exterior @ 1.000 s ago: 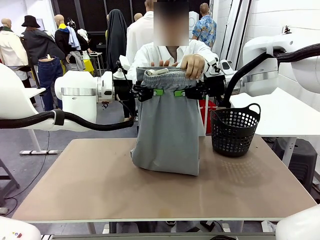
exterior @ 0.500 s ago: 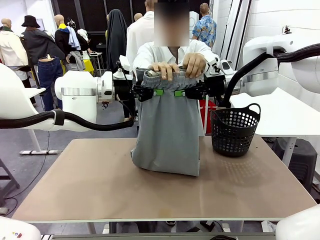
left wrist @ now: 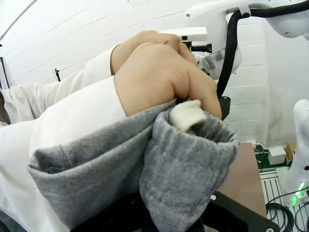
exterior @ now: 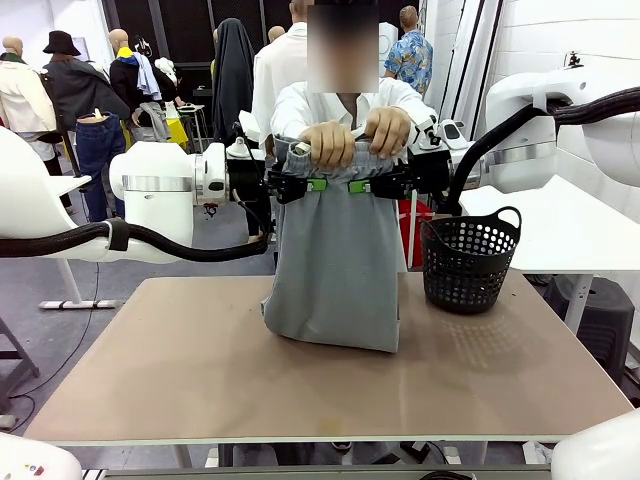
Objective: Fold the training pants.
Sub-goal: Release the ends of the Training pants and then grab the overlapped ends.
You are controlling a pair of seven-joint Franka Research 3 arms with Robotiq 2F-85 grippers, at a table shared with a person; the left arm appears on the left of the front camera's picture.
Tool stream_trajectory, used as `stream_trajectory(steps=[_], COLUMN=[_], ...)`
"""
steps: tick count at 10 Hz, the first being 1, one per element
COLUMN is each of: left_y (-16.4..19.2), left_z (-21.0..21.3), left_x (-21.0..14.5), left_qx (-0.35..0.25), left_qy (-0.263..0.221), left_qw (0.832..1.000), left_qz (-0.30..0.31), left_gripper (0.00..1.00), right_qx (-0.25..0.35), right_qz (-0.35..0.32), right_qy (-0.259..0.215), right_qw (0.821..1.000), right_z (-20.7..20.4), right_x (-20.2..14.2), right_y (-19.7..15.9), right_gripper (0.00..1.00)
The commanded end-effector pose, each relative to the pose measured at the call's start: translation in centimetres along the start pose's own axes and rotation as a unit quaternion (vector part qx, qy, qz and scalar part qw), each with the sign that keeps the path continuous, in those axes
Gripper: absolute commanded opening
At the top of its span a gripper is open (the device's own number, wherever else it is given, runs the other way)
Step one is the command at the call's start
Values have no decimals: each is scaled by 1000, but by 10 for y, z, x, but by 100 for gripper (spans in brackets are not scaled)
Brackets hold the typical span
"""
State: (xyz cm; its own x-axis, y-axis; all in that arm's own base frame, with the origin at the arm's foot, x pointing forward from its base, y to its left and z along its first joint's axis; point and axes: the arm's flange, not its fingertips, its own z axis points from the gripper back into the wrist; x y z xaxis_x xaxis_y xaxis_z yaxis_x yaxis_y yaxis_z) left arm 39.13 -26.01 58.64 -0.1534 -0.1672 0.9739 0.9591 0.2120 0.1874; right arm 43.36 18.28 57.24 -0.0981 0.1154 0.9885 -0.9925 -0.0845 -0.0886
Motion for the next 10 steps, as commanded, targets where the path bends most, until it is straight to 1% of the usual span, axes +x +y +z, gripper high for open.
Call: stream_trajectory(steps=[1,10], left_y=[0,0], left_z=[0,0], left_x=[3,3], left_qx=[3,3], left_qy=[-2,-2], left_qw=[1000,1000], left_qz=[4,4], left_gripper=[0,0], right_qx=[3,3], right_qz=[3,3], right_qy=[-1,-1], right_qw=[1000,1000], right_z=[-2,-2], right_x=[0,0], right_y=[1,1], right_gripper=[0,0])
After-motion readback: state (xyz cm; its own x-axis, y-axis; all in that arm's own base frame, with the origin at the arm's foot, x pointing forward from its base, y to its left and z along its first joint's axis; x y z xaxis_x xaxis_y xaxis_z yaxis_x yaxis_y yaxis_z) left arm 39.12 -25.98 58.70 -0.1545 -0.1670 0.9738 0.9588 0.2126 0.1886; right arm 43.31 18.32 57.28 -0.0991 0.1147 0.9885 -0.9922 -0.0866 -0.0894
